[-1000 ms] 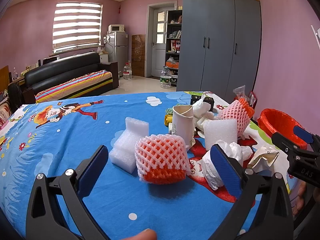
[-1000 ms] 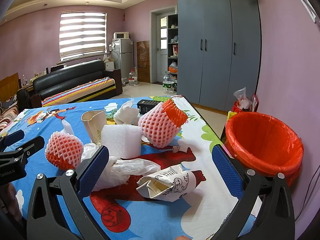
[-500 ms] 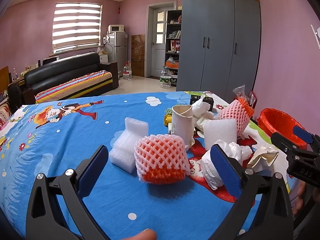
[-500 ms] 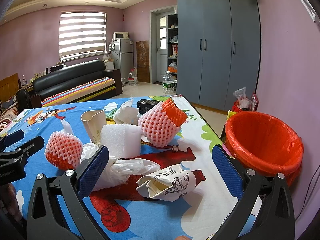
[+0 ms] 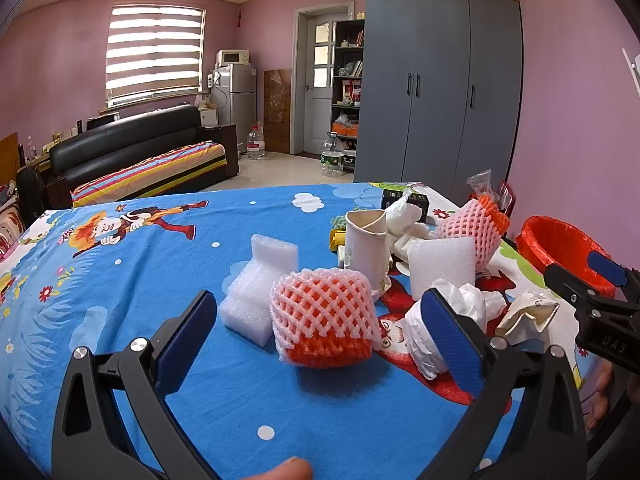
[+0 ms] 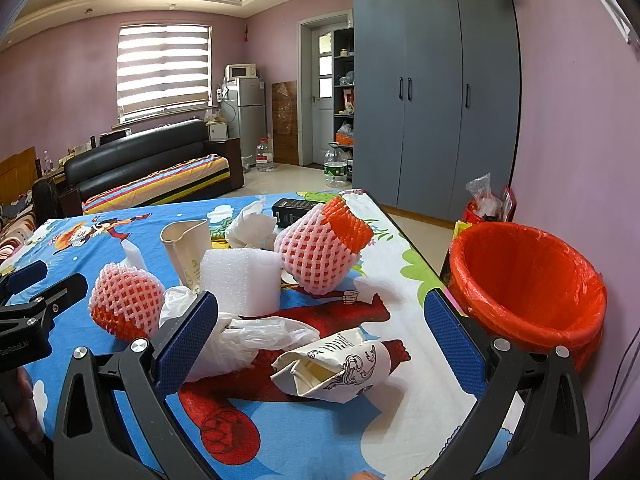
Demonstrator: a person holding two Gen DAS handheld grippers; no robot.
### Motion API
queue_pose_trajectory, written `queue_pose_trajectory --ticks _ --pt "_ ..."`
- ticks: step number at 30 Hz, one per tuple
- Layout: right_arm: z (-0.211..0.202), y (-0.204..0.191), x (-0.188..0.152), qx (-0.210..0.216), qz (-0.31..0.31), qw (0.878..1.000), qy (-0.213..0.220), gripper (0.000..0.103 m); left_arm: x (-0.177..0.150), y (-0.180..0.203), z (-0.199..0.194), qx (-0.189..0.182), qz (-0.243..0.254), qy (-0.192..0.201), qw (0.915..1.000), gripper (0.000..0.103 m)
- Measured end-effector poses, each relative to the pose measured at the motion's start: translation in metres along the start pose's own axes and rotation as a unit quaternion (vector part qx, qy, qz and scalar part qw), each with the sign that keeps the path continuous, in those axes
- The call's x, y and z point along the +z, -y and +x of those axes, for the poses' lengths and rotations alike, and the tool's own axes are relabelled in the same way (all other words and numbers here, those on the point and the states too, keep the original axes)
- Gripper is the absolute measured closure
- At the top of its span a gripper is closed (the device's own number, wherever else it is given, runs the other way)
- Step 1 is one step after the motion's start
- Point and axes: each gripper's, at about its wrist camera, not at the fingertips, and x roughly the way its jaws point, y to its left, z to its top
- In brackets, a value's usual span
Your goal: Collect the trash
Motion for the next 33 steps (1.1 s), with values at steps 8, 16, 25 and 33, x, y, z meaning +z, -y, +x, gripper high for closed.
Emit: queue_pose_trajectory --ticks 8,16,25,33 --pt "-0.0003 0.0010 -0.0001 0.000 0.001 1.000 -0.001 0.007 0.0000 0.0001 0.0000 0.000 0.000 0.000 1.0000 0.004" --pt "0.0000 0.0012 0.0001 0.000 0.001 1.000 -0.001 0.007 0.0001 0.0001 0.0000 0.000 0.000 0.000 1.0000 0.004" --pt "0.0005 0.0019 -0.0012 -0.001 0.002 1.000 -0.002 0.007 -0.0003 -0.0004 0.0003 0.000 -0.001 -0.001 1.0000 0.004" --pt "0.0008 0.0024 -0.0034 -0.002 0.002 1.000 -0.004 0.007 -0.0013 -0.0020 0.0007 0.000 -0.002 -0.002 1.0000 0.004"
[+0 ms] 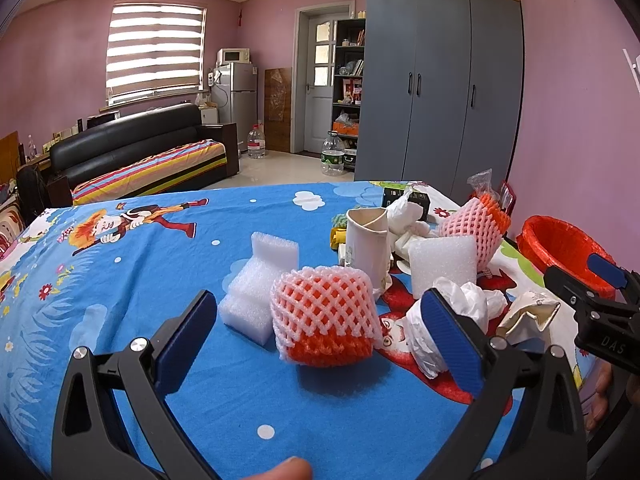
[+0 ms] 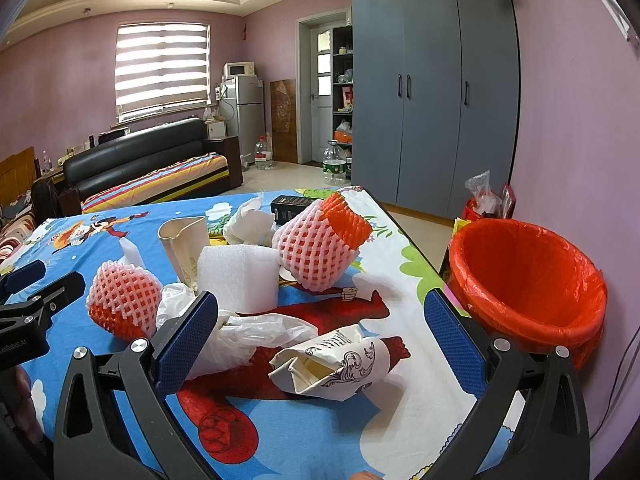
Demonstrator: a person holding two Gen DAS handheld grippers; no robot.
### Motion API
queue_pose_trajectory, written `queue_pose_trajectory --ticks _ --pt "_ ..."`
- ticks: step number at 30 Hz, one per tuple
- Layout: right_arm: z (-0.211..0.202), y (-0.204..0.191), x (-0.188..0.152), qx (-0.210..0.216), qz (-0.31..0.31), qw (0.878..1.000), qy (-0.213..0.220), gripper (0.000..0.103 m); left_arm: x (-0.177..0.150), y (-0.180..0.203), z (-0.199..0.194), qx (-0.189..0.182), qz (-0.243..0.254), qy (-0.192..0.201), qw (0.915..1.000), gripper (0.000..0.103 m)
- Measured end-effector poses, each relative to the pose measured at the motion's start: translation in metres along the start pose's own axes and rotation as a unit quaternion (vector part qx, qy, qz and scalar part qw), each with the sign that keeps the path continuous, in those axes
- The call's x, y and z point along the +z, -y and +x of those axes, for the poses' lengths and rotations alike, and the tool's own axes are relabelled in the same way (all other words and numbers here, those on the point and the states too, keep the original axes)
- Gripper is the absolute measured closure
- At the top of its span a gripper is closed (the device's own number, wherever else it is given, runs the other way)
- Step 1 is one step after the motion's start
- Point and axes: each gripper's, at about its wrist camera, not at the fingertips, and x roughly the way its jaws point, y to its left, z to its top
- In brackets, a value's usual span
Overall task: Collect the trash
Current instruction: 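Grasp the pink foam net with left tool while right tool grasps the paper bag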
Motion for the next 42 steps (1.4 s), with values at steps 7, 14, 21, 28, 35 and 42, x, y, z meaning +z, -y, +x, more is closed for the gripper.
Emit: queue_pose_trajectory --ticks 7,14,21,28,35,42 --pt "0.012 0.012 -0.010 -0.015 -0.002 1.000 -0.022 0.007 -0.003 -0.008 0.006 0.000 -0.007 -0.013 0.9999 0.004" --pt "0.028 0.021 -0.016 0.001 -0.006 0.998 -0.064 0.007 -0.007 -0.024 0.028 -0.017 -0.041 -0.060 0.9972 0.005" --pt "0.044 0.011 -0.028 0.018 -0.024 0.994 -0.107 0.007 -0.006 -0.026 0.053 -0.038 -0.040 -0.105 0.9929 0.005" --pt "0.054 0.015 -0.028 0.023 -0.021 0.991 -0.131 0.007 -0.006 -0.021 0.072 -0.054 -0.047 -0.130 0.9889 0.013" --pt "0.061 0.013 -0.026 0.034 -0.031 0.988 -0.145 0.023 -0.006 -0.020 0.084 -0.066 -0.053 -0.150 0.9850 0.041" --pt "0.057 0.013 -0.023 0.051 -0.025 0.988 -0.144 0.036 -0.005 -0.021 0.078 -0.078 -0.053 -0.147 0.9846 0.062"
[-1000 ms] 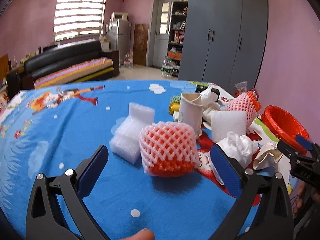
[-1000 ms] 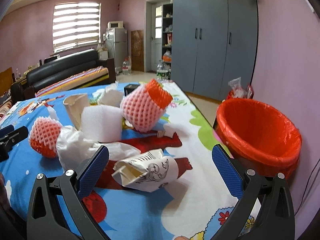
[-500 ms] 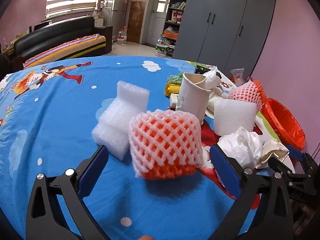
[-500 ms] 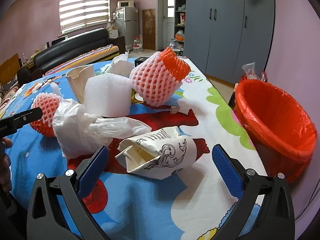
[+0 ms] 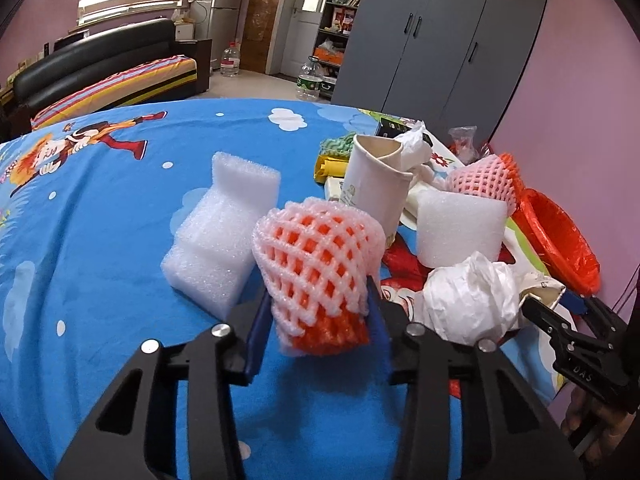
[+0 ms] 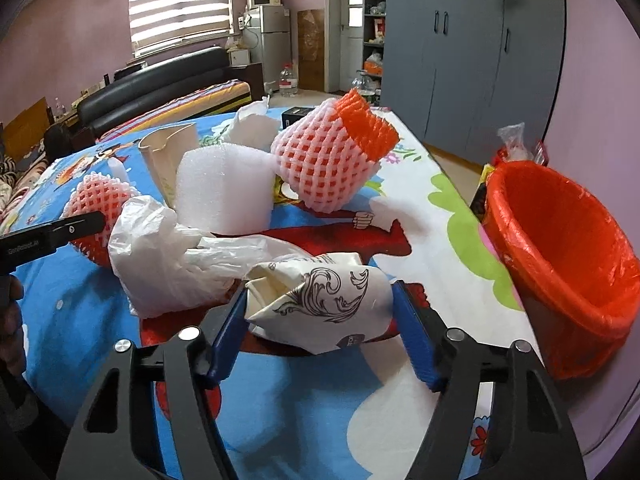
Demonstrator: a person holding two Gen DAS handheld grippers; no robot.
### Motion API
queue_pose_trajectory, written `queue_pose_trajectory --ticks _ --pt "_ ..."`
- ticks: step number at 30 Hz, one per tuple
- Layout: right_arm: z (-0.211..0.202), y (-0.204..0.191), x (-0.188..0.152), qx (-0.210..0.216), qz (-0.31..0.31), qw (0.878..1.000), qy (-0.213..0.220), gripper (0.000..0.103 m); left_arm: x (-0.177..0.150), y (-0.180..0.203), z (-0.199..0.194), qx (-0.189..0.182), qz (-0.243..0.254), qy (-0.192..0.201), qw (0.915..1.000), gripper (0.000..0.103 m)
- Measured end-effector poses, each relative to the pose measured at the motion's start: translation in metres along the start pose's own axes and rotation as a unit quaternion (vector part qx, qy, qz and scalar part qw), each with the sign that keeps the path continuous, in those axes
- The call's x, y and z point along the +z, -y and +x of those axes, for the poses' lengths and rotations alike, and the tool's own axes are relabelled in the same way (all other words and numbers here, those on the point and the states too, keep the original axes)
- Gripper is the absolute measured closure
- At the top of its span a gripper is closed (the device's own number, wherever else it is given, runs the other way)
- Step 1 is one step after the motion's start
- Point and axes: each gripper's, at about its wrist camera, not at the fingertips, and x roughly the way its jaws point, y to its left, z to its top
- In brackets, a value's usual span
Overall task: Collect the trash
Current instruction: 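Grasp the pink foam net with left tool while right tool grasps the paper bag, then carry both items over the orange bin and open both tools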
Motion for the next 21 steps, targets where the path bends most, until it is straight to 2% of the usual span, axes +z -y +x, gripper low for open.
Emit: queue_pose_trajectory --ticks 6,14,21 --pt "-0.007 0.001 0.003 0.004 0.005 1.000 0.008 0.036 0.003 0.001 -0.009 0.000 -0.001 0.010 1.0000 0.065" --pt "-0.027 0.013 0.017 -0.010 0.024 0.999 0.040 0.036 0.023 0.006 -0.035 0.007 0.004 0.049 0.9988 0.065" --pt "-0.043 0.063 0.038 -0.071 0.080 0.993 0.058 0.036 0.058 0.043 -0.043 -0.018 0.039 0.080 0.9958 0.065"
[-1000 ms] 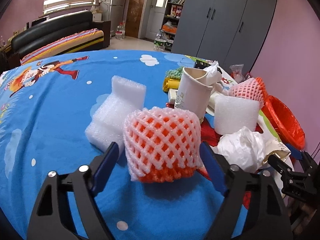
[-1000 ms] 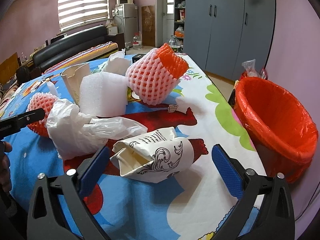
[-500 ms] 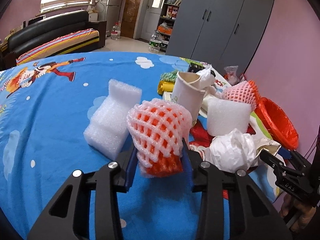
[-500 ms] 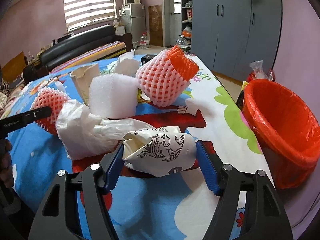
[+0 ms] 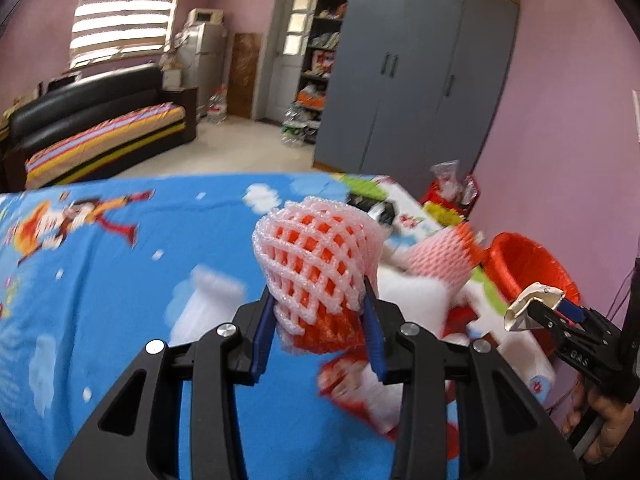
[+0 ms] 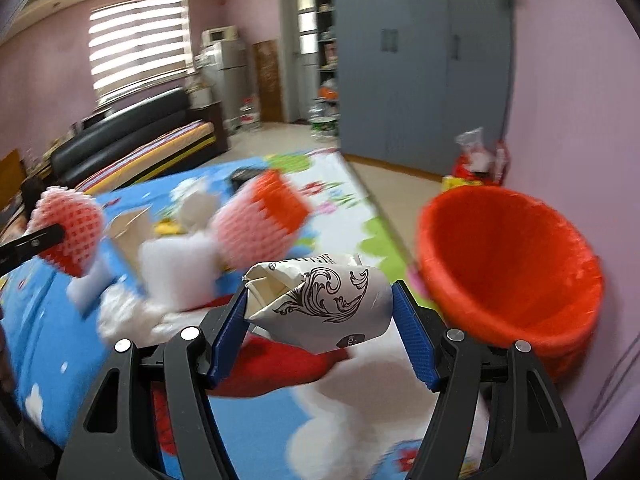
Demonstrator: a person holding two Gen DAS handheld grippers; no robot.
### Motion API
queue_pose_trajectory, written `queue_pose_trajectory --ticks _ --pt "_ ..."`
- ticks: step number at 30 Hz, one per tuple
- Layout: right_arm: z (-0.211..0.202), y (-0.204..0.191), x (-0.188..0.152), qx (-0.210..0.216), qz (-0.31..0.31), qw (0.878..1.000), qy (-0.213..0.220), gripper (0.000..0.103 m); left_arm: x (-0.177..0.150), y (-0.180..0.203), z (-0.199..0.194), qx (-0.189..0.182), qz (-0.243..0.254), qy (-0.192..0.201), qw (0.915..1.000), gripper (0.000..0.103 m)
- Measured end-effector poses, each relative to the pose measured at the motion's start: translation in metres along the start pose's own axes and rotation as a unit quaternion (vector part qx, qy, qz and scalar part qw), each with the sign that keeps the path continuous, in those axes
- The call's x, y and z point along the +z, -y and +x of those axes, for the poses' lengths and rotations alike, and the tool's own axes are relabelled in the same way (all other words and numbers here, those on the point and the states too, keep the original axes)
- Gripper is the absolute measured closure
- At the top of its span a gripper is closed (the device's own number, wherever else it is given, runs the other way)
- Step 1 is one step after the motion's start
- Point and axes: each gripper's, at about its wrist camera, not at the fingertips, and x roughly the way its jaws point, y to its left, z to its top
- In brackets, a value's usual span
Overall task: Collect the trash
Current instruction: 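Carry both items over the orange bin and open both tools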
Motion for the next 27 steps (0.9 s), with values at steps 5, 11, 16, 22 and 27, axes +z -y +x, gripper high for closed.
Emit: queue_pose_trajectory --ticks 5,11,16,22,27 --pt "-0.001 0.042 0.016 -0.051 0.038 0.998 0.011 0.036 0.029 0.049 0.012 -0.049 0.032 0.010 0.9982 0.065" --pt "-0.001 0.083 0.027 -0.092 0.062 0.994 0.024 0.036 0.052 0.120 0.035 -0.116 0.075 0.006 0.9903 0.065" --pt "0.002 0.117 0.036 -0.120 0.081 0.989 0.034 0.036 0.063 0.181 0.059 -0.163 0.116 -0.009 0.9796 0.065" --pt "0.010 0.152 0.044 -0.146 0.092 0.984 0.037 0.036 0.070 0.243 0.091 -0.209 0.143 -0.032 0.9670 0.065" --pt "0.015 0.168 0.045 -0.168 0.088 0.981 0.031 0.036 0.068 0.276 0.120 -0.236 0.152 -0.059 0.9579 0.064"
